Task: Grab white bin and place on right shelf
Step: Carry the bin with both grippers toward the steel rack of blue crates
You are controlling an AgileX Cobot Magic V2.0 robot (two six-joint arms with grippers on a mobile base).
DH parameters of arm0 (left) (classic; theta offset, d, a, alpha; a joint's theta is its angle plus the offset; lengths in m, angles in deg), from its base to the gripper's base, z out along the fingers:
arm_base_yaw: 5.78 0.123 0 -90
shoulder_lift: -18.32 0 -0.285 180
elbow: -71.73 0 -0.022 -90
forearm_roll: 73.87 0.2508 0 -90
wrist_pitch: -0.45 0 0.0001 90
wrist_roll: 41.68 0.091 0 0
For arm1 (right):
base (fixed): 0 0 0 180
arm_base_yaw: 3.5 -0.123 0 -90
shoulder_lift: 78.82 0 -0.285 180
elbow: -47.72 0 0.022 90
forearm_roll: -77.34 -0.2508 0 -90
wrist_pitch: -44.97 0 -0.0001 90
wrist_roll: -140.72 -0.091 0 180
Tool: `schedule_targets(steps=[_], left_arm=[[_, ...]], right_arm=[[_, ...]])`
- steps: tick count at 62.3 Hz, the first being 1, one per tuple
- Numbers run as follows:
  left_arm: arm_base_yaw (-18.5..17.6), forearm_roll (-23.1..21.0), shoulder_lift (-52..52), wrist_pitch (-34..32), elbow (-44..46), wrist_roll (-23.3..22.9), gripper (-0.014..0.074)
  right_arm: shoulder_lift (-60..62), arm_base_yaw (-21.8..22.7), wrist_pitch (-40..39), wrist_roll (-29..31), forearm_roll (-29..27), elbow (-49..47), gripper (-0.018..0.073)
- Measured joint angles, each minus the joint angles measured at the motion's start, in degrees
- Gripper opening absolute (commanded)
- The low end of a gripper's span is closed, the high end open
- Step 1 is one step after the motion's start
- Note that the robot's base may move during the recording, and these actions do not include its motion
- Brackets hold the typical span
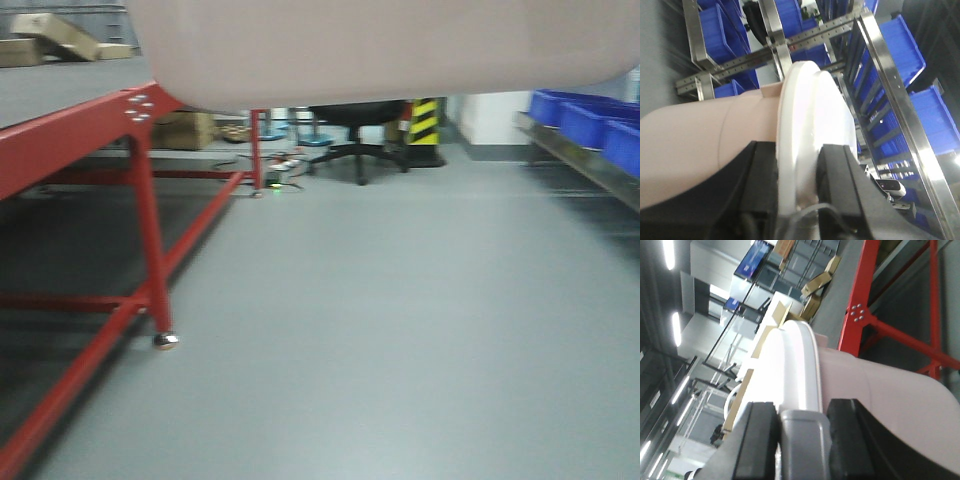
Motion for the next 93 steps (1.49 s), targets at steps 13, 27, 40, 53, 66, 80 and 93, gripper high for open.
schedule_targets(steps=[13,27,40,53,66,80,93], left_arm=[[0.00,0.00,0.00,0.08,0.00,-0.04,-0.0127],[0.00,0.04,0.00,0.21,0.00,-0.14,-0.0127],[0.00,0.13,0.00,0.24,0.00,-0.18,-0.0127],[0.00,0.13,0.00,0.33,0.00,-0.18,-0.0127],[0.00,0.13,0.00,0.33,0.00,-0.18,-0.0127],[0.00,0.16,0.00,0.33,0.00,-0.18,-0.0127],[0.00,0.16,0.00,0.33,0.00,-0.18,-0.0127]], right_arm=[[0.00,0.00,-0.09,0.00,0.00,0.00,0.0060],[0.00,0.00,-0.21,0.00,-0.09,0.00,0.0060],[0.02,0.00,-0.21,0.00,-0.09,0.00,0.0060],[0.02,0.00,-0.31,0.00,-0.09,0.00,0.0060],[0.02,0.00,-0.31,-0.10,-0.09,0.00,0.0060],[0.02,0.00,-0.31,-0.10,-0.09,0.00,0.0060],[0.02,0.00,-0.31,-0.10,-0.09,0.00,0.0060]])
